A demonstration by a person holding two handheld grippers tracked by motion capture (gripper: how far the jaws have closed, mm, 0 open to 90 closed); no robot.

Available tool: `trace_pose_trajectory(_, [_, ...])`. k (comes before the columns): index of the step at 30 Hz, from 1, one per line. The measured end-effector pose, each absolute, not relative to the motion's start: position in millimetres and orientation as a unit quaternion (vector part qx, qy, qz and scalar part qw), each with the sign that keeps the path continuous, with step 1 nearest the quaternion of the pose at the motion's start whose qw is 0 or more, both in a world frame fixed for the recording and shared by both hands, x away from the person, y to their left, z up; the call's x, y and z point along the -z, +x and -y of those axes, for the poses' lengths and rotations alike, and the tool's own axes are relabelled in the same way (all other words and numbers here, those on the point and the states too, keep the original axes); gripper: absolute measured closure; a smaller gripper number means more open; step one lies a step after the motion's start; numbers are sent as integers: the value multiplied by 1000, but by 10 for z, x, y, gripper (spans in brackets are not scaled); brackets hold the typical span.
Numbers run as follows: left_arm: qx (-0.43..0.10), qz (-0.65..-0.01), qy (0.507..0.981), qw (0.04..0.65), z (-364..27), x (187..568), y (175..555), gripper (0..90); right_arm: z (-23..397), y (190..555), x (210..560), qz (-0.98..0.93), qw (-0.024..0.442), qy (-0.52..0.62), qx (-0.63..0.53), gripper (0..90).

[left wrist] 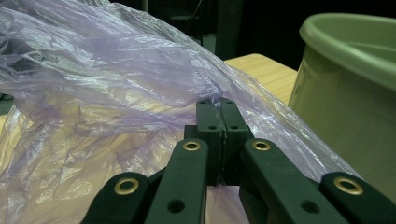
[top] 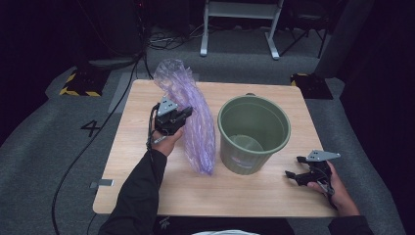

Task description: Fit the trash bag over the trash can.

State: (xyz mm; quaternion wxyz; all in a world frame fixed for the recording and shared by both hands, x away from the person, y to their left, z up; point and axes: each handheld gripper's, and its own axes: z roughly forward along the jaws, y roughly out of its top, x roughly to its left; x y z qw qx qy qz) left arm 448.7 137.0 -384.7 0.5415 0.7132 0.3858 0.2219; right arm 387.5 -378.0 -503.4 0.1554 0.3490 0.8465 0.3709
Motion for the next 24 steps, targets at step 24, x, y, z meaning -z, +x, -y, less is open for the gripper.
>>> trace_pose_trajectory(24, [-233, -365, 691, 579, -1281, 3228, 4595, 894, 3780, 3875, 5034, -846, 155, 349, -371, 131])
